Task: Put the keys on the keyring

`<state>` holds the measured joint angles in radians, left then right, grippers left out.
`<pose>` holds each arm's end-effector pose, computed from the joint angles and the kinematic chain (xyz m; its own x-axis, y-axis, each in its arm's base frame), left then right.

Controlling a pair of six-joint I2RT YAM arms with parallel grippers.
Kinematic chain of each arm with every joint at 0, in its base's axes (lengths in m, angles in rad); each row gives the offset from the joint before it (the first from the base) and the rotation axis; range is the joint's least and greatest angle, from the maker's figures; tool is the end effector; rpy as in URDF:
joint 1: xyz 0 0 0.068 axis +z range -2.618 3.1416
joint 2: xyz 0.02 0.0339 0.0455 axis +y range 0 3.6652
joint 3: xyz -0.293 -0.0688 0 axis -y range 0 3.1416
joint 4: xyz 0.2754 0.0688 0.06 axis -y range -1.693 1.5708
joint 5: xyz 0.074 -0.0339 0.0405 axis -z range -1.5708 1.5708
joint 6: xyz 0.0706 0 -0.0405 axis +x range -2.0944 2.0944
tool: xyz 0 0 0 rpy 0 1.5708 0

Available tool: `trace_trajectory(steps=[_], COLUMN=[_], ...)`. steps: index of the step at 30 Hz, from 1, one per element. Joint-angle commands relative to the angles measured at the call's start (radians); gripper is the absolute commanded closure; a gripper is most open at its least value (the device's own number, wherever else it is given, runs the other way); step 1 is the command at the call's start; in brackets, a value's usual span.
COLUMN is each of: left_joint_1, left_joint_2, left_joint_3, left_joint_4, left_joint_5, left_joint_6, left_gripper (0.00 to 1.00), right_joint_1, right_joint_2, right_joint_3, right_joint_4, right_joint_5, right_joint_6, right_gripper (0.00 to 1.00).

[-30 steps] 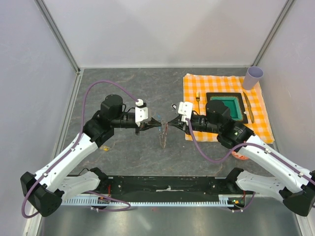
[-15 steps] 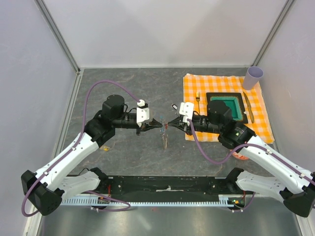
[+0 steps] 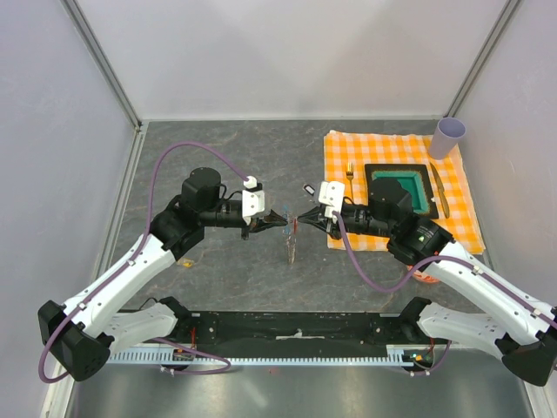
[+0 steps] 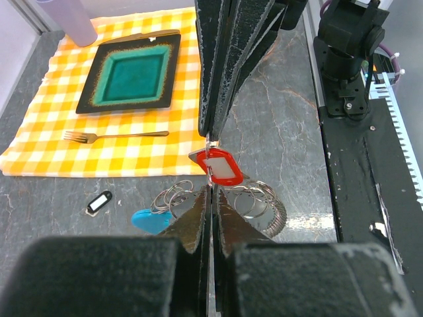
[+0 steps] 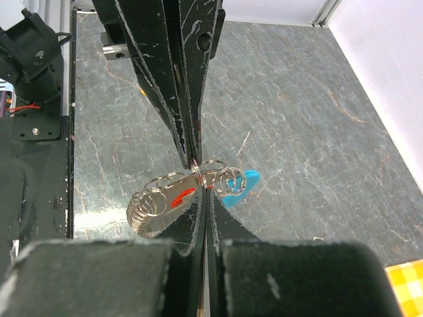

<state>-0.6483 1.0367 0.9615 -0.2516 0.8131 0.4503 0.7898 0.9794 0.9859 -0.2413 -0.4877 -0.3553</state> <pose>0.1811 -0.2015 0.3655 0.1889 0.2321 -0.9542 0.9787 0.0348 0.2023 0.1626 0.2110 0.3868 0.1763 -0.2587 -0.9497 -0.9460 0.2221 -0.2361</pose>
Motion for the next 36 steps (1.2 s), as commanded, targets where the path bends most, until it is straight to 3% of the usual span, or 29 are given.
trace_trajectory(steps=[1,36], left_joint_1=[-0.007,-0.007], left_joint_2=[-0.021,-0.017], left_joint_3=[0.008,0.003], left_joint_4=[0.052,0.064], left_joint_5=[0.014,0.021], left_joint_6=[0.008,-0.005], left_gripper=[0.98,0.98], right_joint_1=[0.002,0.002], right_joint_2=[-0.004,0.013], right_joint_3=[0.013,0.022], right_joint_4=[0.042,0.007], right_joint_5=[0.009,-0.031], right_joint_6=[-0.014,-0.025], right_gripper=[1.00,1.00])
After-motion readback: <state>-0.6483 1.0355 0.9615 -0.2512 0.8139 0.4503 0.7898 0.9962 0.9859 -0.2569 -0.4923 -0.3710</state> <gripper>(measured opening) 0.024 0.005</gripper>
